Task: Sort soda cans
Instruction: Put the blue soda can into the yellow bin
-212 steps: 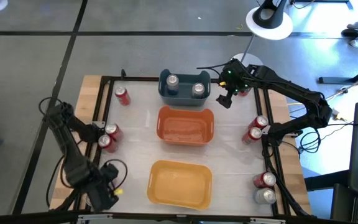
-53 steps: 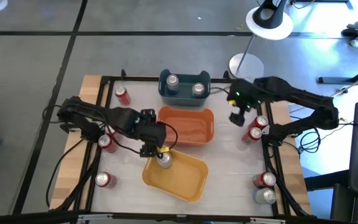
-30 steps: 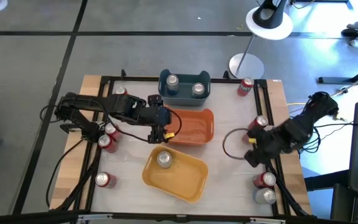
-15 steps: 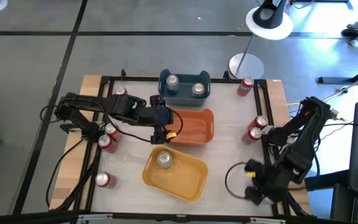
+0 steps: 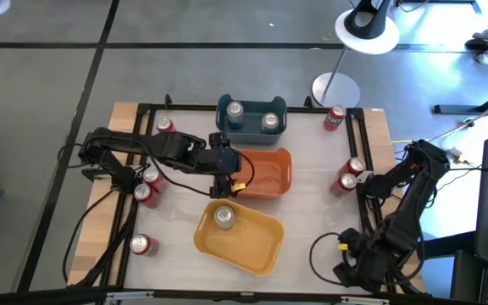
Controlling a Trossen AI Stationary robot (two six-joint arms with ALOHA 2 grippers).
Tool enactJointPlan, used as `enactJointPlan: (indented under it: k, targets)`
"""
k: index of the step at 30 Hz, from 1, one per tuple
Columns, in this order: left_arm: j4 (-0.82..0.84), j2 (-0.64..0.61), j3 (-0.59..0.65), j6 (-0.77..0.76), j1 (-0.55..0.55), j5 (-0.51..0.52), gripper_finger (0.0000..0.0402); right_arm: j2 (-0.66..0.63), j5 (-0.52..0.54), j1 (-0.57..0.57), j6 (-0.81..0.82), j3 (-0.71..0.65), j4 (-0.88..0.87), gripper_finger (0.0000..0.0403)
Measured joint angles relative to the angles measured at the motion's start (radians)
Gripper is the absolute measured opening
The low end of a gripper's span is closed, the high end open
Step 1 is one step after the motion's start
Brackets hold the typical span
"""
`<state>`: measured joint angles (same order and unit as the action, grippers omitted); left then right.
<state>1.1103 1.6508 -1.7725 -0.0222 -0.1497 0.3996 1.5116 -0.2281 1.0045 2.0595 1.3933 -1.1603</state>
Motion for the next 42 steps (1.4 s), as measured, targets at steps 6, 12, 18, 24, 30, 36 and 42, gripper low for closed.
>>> enactJointPlan:
  k: [6, 12, 18, 24, 30, 36, 42]
  targets:
    - [0.003, 0.014, 0.0, 0.014, 0.0, -0.011, 0.0368, -0.001, -0.02, 0.056, 0.119, -0.009, -0.09, 0.0383]
    - [0.0, 0.016, 0.0, 0.022, 0.0, -0.018, 0.0368, 0.0, -0.051, 0.095, 0.186, -0.078, -0.051, 0.0383]
    - [0.0, 0.016, 0.0, 0.02, 0.0, -0.018, 0.0368, 0.0, -0.026, 0.097, 0.181, -0.139, -0.011, 0.0383]
    - [0.0, 0.016, 0.0, 0.019, 0.0, -0.018, 0.0368, 0.0, 0.009, 0.095, 0.136, -0.2, 0.047, 0.0383]
    - [0.0, 0.016, 0.0, 0.022, 0.001, -0.018, 0.0368, 0.0, -0.001, 0.096, 0.132, -0.27, 0.154, 0.0383]
    - [-0.001, 0.016, 0.0, 0.022, 0.002, -0.018, 0.0368, 0.0, -0.002, 0.095, 0.127, -0.326, 0.213, 0.0383]
    - [-0.001, 0.016, 0.0, 0.021, 0.002, -0.018, 0.0368, 0.0, -0.036, 0.095, 0.104, -0.337, 0.218, 0.0353]
